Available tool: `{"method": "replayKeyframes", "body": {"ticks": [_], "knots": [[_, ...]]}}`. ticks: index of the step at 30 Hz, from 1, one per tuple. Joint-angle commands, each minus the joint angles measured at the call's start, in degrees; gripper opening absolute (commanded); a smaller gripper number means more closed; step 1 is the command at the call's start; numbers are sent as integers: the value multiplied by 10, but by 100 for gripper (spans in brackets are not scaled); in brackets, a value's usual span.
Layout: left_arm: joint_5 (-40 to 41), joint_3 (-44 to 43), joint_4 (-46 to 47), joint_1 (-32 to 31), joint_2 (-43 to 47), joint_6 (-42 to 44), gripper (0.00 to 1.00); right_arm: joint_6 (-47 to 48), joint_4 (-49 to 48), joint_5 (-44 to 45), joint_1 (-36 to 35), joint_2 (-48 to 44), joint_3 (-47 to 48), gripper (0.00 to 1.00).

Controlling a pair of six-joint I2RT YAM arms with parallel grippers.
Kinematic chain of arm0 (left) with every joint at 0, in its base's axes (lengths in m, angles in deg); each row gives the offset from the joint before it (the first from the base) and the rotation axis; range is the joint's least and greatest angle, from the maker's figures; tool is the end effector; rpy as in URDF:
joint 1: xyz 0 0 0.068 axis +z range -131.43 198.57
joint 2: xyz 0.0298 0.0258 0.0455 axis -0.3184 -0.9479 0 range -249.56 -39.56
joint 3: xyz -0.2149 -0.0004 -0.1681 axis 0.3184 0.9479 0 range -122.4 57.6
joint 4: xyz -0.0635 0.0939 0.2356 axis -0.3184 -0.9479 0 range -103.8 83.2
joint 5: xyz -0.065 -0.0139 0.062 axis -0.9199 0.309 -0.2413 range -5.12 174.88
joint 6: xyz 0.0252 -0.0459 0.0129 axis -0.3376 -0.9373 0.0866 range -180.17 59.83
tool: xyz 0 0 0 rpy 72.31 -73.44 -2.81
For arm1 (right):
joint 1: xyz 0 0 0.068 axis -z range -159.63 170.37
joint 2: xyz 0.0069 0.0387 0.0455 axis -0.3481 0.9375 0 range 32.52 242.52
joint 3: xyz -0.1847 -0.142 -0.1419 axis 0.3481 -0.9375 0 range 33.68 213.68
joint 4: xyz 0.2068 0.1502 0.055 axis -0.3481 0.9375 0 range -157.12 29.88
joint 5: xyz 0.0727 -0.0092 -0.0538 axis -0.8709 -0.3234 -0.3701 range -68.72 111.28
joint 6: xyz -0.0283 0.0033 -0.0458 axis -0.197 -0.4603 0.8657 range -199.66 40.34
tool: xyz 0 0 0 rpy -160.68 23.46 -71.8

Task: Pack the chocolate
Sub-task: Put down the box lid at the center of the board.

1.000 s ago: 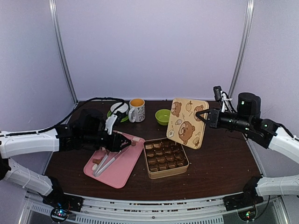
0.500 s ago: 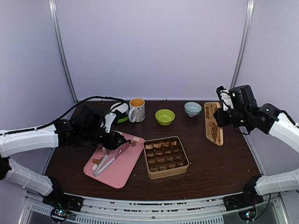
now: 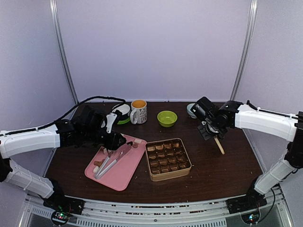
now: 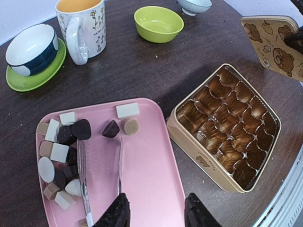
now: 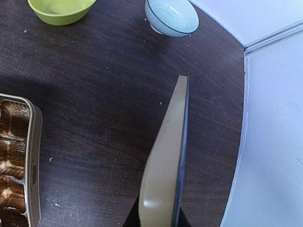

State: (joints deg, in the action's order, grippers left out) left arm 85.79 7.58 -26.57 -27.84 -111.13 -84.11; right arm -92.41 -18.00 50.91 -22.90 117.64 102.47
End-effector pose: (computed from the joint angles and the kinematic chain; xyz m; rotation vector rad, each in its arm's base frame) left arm 0.1859 -0.1943 0.2575 0.4532 2.3264 -0.6023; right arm 0.2254 0.1880 0.2697 -0.5209 2.4586 -0.3294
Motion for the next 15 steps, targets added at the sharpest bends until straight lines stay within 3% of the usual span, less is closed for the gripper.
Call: {"method": "replayKeyframes", "body": {"ticks": [1,15], "knots": [[9,12,15,5,12,-7,42,-17,16,22,-13,41,28,10],[19,28,19,7,19,-4,42,-32,-24,-63,-37,138,66,17]]}}
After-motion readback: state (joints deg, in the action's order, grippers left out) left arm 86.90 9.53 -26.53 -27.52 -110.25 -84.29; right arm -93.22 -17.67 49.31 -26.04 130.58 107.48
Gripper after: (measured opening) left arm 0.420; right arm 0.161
